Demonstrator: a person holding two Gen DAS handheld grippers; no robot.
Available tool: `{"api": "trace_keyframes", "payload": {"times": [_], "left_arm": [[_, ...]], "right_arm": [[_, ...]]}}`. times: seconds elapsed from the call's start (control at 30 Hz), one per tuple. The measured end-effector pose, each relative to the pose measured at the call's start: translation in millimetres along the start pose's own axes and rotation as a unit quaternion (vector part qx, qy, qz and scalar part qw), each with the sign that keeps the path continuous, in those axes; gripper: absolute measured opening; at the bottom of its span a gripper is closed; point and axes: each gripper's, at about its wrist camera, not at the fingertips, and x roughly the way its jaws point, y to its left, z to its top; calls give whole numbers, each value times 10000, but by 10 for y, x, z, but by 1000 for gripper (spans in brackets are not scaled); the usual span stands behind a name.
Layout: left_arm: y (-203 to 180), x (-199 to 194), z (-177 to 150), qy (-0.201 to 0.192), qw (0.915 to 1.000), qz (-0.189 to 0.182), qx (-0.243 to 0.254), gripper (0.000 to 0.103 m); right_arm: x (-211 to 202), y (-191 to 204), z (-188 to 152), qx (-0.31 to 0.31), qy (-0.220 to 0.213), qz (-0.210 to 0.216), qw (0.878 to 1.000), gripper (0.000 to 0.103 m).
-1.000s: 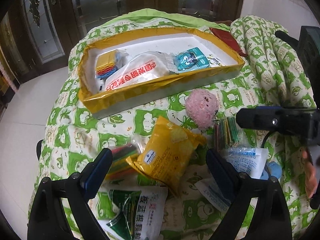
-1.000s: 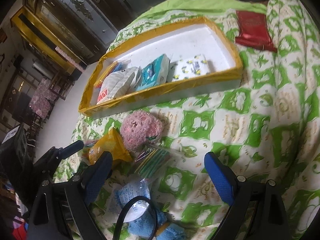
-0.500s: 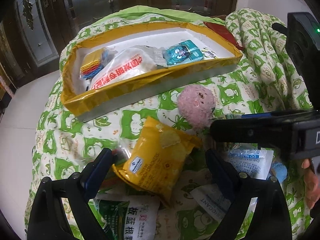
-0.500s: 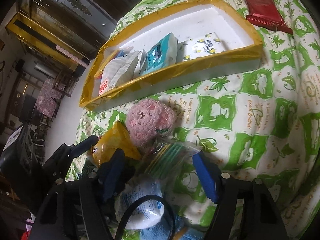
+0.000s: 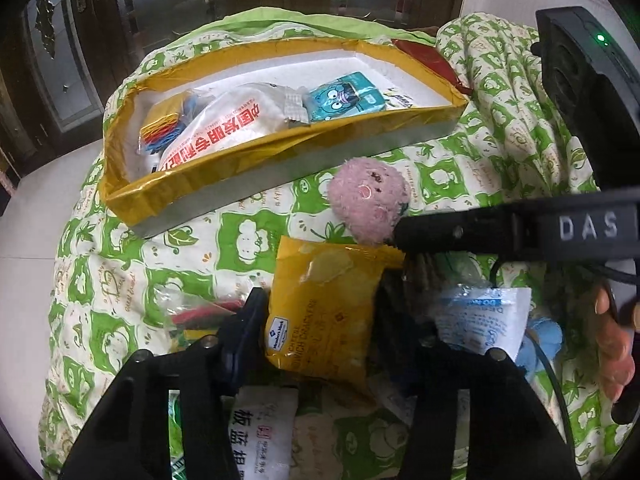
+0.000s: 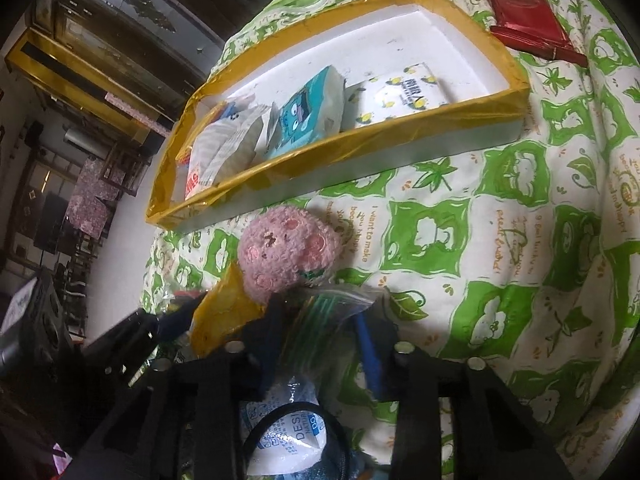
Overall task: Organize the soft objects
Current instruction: 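Grasp the yellow cracker bag with the left tool while the right tool grasps the clear bag of green sticks, then lift the cracker bag and green-stick bag above the pile with both tools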
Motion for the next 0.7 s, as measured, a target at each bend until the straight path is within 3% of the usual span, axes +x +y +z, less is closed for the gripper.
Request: {"api": "trace_keyframes", "payload": {"times": [0.27,0.6,0.7], "left_arm": [[96,-106,-69,-140,9984,-283,-466,49],[100,-74,-86,-65,9982,-278,-536,49],[110,-46,-94,-26,9980,-272,-566,50]], "right_arm": [[-82,-35,-21,55,-132,117,9998,23],[-4,-113,-48,304,101,305,9990,24],[94,-97,-55,368,245,366,9983,31]]}}
